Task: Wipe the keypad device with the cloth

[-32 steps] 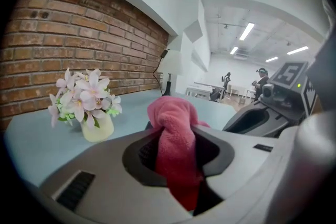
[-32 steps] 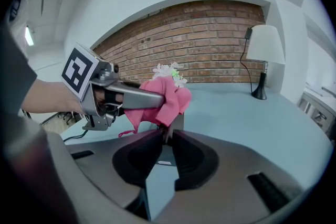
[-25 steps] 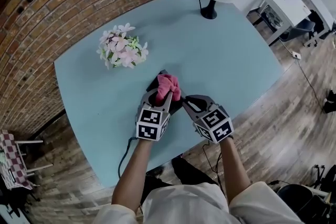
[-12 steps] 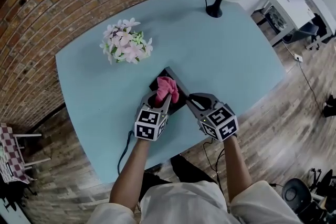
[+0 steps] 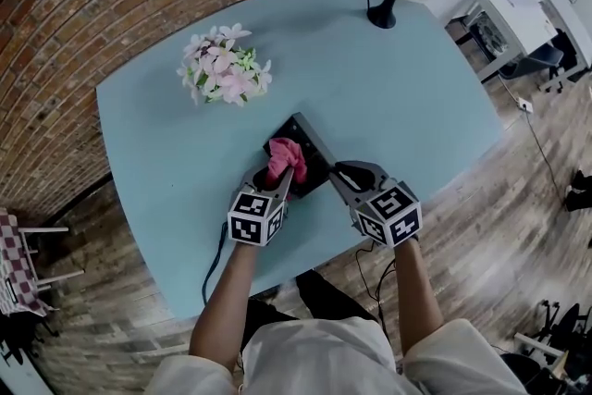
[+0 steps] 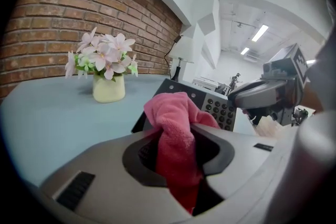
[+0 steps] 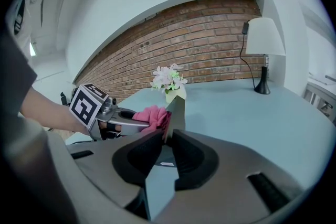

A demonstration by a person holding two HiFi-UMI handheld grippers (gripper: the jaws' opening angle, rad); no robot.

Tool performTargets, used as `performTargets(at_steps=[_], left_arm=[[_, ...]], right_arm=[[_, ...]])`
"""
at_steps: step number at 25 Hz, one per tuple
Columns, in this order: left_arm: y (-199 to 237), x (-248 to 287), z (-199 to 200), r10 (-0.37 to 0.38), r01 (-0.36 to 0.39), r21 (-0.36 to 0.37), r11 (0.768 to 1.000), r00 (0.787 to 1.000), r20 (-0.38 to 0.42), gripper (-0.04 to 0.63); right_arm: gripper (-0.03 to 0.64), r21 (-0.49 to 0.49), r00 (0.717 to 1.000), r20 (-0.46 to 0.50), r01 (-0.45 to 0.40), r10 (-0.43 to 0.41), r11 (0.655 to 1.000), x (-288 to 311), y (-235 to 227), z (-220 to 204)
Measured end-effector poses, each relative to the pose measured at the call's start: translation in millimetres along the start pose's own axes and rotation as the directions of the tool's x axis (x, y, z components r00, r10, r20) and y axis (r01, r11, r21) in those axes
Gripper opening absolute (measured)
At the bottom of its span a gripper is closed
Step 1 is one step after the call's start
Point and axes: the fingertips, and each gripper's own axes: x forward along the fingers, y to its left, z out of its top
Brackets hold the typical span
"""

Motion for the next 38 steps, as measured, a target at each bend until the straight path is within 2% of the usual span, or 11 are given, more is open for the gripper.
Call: performTargets(at_steps=[6, 16, 21, 25, 30, 33, 36, 38], left_arm=[[8, -2, -13, 0.004, -0.005, -0.047, 0.999, 1.000, -0.019, 0.149], [16, -5, -28, 0.014, -0.019, -0.081, 0.997, 0.998, -0.054, 0.149], [22, -13, -38, 0.053, -0.061, -0.066, 0.996, 0.993, -0.109, 0.147], [21, -28, -2, 0.062, -0.064, -0.074, 0.995, 0.998, -0.019, 0.146], [-12, -33, 72, -0.015, 0.025, -0.063, 0.998, 0.989, 0.146, 0.147], [-39, -19, 90, -0.079, 0.082, -0.019, 0.996, 0.985, 0.155, 0.147], [-56, 4, 74, -0.103, 0.095, 0.087, 0.992, 0.991, 0.091, 0.147], [-60, 10, 61, -0.097, 0.086, 0.127, 0.988, 0.992, 0.084, 0.148]], right_arm=[[0.074, 0.004, 1.000, -0.001, 0.007, -0.007, 1.000, 0, -1, 0], [0.074, 0.013, 1.000, 0.010, 0.017, -0.017, 1.000, 2, -2, 0], [0.069, 0.095, 0.999, 0.030, 0.013, -0.016, 0.995, 2, -4, -1], [0.072, 0.090, 1.000, 0.017, 0.020, -0.022, 0.996, 0, -4, -2], [0.072, 0.038, 1.000, 0.013, 0.020, -0.021, 0.999, -3, -3, -4], [0.089, 0.039, 0.999, 0.033, 0.022, -0.023, 0.999, -2, -4, -4], [0.101, 0.050, 0.998, 0.056, 0.026, -0.029, 0.998, -2, -5, -4], [0.103, 0.053, 0.998, 0.061, 0.023, -0.026, 0.998, -1, -4, -5]])
